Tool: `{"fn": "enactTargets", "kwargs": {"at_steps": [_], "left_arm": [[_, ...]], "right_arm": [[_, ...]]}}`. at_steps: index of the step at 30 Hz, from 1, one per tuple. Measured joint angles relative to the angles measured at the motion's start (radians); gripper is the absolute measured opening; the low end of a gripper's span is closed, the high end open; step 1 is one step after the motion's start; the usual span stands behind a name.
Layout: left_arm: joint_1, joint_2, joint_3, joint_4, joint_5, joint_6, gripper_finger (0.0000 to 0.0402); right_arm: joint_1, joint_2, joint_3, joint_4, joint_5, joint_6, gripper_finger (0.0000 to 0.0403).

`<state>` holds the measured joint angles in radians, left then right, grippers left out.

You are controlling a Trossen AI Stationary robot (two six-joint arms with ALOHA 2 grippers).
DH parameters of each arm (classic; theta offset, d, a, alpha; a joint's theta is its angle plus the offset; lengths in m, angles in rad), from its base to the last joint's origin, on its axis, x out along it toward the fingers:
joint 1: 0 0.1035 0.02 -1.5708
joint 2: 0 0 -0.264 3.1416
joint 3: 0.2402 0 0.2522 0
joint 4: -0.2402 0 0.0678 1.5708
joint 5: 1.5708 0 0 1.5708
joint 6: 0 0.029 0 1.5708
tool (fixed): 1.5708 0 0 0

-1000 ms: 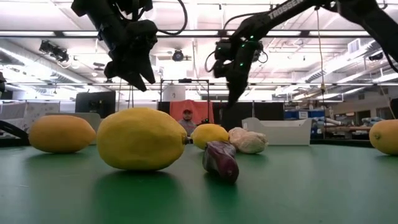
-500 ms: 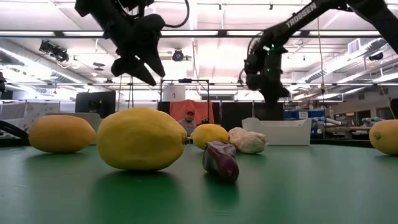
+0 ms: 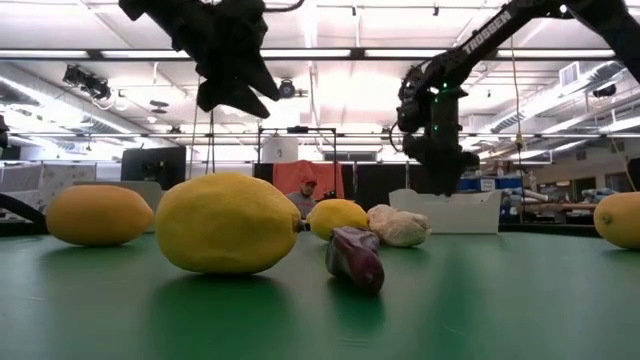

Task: Sort produce into baskets
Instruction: Put the eggplant into the top white bin

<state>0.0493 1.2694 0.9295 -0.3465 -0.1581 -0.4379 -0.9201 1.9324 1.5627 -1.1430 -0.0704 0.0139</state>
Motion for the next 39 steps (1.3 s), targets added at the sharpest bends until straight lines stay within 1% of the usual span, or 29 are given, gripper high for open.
{"fn": "enactTargets", "kwargs": {"at_steps": [3,7,11,15,19,23,26,30,33,35,37,39], "left_arm": [[-0.031,0.000,0.000,0.014,0.013,0.040,0.0223],[-0.061,0.000,0.000,0.027,0.017,0.098,0.0223],[-0.070,0.000,0.000,0.056,0.103,0.150,0.0215],[-0.069,0.000,0.000,0.088,0.148,0.196,0.0196],[-0.072,0.000,0.000,0.102,0.162,0.197,0.0184],[-0.094,0.000,0.000,0.103,0.164,0.195,0.0183],[-0.133,0.012,0.000,0.126,0.167,0.195,0.0183],[-0.208,0.065,0.000,0.193,0.245,0.211,0.0183],[-0.272,0.131,0.000,0.280,0.257,0.188,0.0183],[-0.308,0.176,0.000,0.347,0.239,0.138,0.0183],[-0.337,0.227,0.000,0.414,0.199,0.054,0.0183],[-0.362,0.277,0.000,0.442,0.125,-0.071,0.0183]], "right_arm": [[0.021,-0.042,0.000,0.005,0.000,0.026,0.0194],[0.073,-0.124,0.000,0.020,-0.002,0.071,0.0199],[0.167,-0.230,0.000,0.046,-0.003,0.160,0.0197],[0.299,-0.332,0.001,0.082,0.013,0.281,0.0197],[0.444,-0.394,0.001,0.050,0.078,0.377,0.0197],[0.594,-0.427,0.001,0.000,0.144,0.507,0.0197],[0.712,-0.442,0.001,-0.008,0.197,0.594,0.0197],[0.848,-0.440,0.001,-0.020,0.241,0.642,0.0197],[0.923,-0.429,0.001,-0.020,0.260,0.667,0.0197],[0.971,-0.417,0.000,-0.010,0.272,0.678,0.0197],[1.017,-0.413,0.000,-0.012,0.285,0.692,0.0197],[1.065,-0.409,0.000,-0.021,0.299,0.722,0.0197]]}}
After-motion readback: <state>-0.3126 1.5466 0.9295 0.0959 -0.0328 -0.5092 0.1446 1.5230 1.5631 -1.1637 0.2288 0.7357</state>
